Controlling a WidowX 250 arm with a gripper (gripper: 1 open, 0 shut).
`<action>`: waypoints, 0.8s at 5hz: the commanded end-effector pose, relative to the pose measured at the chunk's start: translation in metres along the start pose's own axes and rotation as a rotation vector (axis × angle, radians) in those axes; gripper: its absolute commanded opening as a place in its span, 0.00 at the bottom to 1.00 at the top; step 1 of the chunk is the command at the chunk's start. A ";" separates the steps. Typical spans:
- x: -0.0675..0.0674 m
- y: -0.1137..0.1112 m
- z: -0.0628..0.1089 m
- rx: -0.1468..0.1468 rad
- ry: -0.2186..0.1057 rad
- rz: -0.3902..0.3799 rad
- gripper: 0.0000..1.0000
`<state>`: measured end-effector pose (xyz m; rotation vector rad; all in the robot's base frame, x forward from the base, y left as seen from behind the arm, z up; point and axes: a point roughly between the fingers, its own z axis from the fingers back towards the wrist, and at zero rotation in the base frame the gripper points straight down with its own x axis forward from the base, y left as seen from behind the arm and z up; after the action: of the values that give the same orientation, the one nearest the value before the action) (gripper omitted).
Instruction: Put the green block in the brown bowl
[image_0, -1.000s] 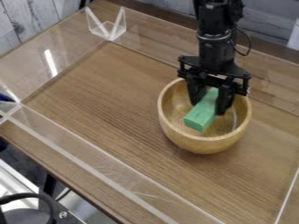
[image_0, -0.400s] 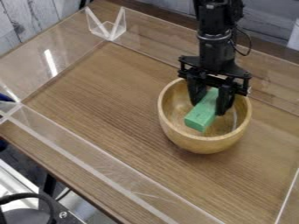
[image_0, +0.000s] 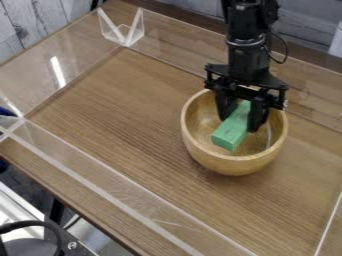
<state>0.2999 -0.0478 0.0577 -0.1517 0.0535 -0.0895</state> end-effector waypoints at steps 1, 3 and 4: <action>0.010 -0.006 0.025 -0.006 -0.087 -0.021 0.00; 0.008 -0.006 0.034 -0.004 -0.087 -0.016 1.00; 0.005 -0.004 0.050 -0.001 -0.113 -0.013 1.00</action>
<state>0.2972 -0.0461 0.0842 -0.1578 0.0255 -0.0906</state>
